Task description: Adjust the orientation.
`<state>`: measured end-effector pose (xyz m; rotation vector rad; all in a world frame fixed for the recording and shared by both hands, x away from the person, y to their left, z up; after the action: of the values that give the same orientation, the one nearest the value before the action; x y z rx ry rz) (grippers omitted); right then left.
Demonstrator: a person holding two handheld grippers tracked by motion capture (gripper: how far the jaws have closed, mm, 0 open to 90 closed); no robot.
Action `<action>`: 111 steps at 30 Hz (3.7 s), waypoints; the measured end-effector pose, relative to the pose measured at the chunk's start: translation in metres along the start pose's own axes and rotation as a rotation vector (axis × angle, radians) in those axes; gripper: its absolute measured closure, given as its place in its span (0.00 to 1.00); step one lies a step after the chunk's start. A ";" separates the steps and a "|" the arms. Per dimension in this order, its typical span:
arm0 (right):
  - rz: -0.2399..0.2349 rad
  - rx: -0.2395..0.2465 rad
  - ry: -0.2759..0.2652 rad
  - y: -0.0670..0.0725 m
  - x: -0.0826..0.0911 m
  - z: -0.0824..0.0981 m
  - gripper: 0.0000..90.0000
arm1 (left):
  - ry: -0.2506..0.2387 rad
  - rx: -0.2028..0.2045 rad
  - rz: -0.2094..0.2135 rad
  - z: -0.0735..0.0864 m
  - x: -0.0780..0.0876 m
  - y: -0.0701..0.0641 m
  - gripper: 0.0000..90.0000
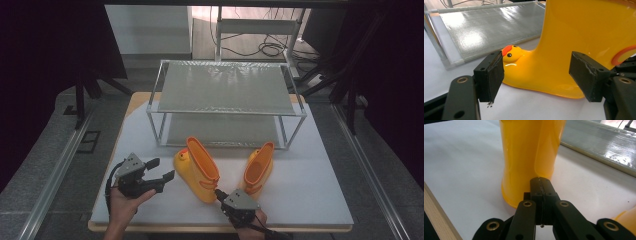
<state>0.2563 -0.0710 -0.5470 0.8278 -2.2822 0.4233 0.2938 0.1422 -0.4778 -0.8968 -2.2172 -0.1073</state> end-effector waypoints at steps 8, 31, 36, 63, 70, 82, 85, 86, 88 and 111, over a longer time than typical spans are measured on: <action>-0.050 0.024 -0.005 0.013 -0.004 -0.006 1.00 | -0.012 0.014 -0.004 0.000 0.005 0.004 0.31; -0.227 0.139 0.005 0.080 -0.043 -0.044 1.00 | -0.043 0.068 -0.031 0.004 0.021 0.025 0.31; -0.203 0.145 -0.003 0.071 -0.030 -0.041 0.99 | -0.038 0.068 -0.030 0.005 0.019 0.025 0.31; 0.079 0.054 -0.011 -0.004 0.032 0.011 1.00 | -0.030 0.082 -0.017 0.007 0.014 0.025 0.31; 0.143 0.047 -0.006 -0.019 0.036 0.018 1.00 | -0.021 0.081 -0.009 0.008 0.011 0.023 0.31; 0.179 0.037 0.005 -0.029 0.037 0.020 1.00 | -0.023 0.080 -0.007 0.008 0.011 0.023 0.31; 0.183 0.038 0.005 -0.029 0.037 0.020 1.00 | -0.023 0.080 -0.008 0.008 0.011 0.023 0.31; 0.183 0.038 0.003 -0.029 0.037 0.021 1.00 | -0.023 0.080 -0.008 0.008 0.011 0.023 0.31; 0.184 0.038 0.005 -0.029 0.037 0.022 1.00 | -0.024 0.082 -0.008 0.008 0.011 0.024 0.31; 0.255 -0.111 0.016 -0.088 0.084 0.068 1.00 | -0.025 0.086 -0.013 0.009 0.013 0.025 0.31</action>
<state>0.2332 -0.2081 -0.5329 0.4783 -2.3806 0.4098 0.2977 0.1712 -0.4798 -0.8406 -2.2335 -0.0064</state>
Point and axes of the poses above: each handheld gripper's, and its own axes: x roughly backward along the jaws, z roughly out of its underside, y roughly to its left, the point moved 8 cm from there along -x, roughly forward along the jaws, and after that the axes turned 15 degrees about y, right-handed, at the moved point
